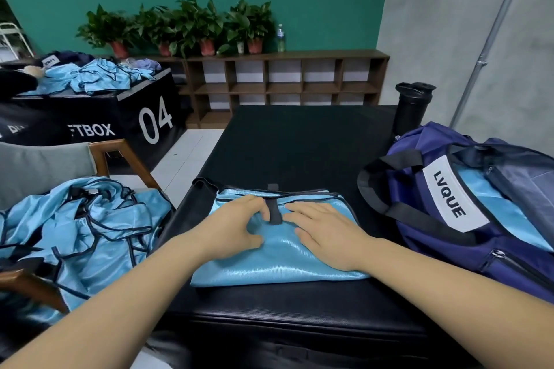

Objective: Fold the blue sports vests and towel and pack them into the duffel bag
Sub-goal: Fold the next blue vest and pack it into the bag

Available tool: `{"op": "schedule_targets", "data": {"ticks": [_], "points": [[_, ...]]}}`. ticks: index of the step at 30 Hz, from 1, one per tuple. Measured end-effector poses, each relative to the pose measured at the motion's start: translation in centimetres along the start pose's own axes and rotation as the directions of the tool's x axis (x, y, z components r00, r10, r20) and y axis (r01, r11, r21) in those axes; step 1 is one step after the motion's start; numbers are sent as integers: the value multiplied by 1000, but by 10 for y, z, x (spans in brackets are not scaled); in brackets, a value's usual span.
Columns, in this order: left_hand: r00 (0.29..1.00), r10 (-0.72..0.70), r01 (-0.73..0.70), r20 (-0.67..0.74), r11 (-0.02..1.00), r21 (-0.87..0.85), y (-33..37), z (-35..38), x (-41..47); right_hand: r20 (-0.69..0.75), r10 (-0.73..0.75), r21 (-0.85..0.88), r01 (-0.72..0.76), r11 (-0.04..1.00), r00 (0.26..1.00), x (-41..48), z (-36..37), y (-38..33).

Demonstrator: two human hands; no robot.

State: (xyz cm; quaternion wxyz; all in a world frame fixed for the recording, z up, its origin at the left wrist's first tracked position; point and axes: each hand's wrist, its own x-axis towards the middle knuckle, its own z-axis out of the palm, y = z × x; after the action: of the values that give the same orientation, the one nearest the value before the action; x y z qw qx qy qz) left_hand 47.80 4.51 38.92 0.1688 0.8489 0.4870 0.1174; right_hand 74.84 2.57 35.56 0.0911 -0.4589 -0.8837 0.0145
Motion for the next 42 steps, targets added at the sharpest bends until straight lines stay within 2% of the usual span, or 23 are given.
{"op": "schedule_targets", "data": {"ticks": [12,18,21,23,25,27,29,36,42], "points": [[995,-92,90,27,995,52,-24,-11,-2,72,196,14,-198,980,978,0,7,7],[978,-122,137,-169,987,79,-36,-31,-5,16,204,35,-204,978,979,-1,-1,11],[973,-79,92,-217,995,47,-24,-38,-15,8,239,43,-239,970,971,0,-7,17],[988,-2,10,-153,999,48,-11,-35,-25,20,259,62,-259,964,966,2,-8,22],[998,68,-68,-18,998,11,5,-26,-35,36,275,77,-277,958,961,4,-7,30],[990,98,-95,100,995,-37,21,-14,-44,30,280,77,-282,956,959,6,-4,36],[980,118,-115,159,993,-30,30,-2,-48,11,270,81,-270,959,963,6,-2,41],[984,121,-132,131,988,75,27,1,-50,-27,261,40,-260,965,965,2,-6,45],[985,140,-154,105,977,145,4,-6,-48,-88,254,-118,-263,957,963,-13,-14,42]]}}
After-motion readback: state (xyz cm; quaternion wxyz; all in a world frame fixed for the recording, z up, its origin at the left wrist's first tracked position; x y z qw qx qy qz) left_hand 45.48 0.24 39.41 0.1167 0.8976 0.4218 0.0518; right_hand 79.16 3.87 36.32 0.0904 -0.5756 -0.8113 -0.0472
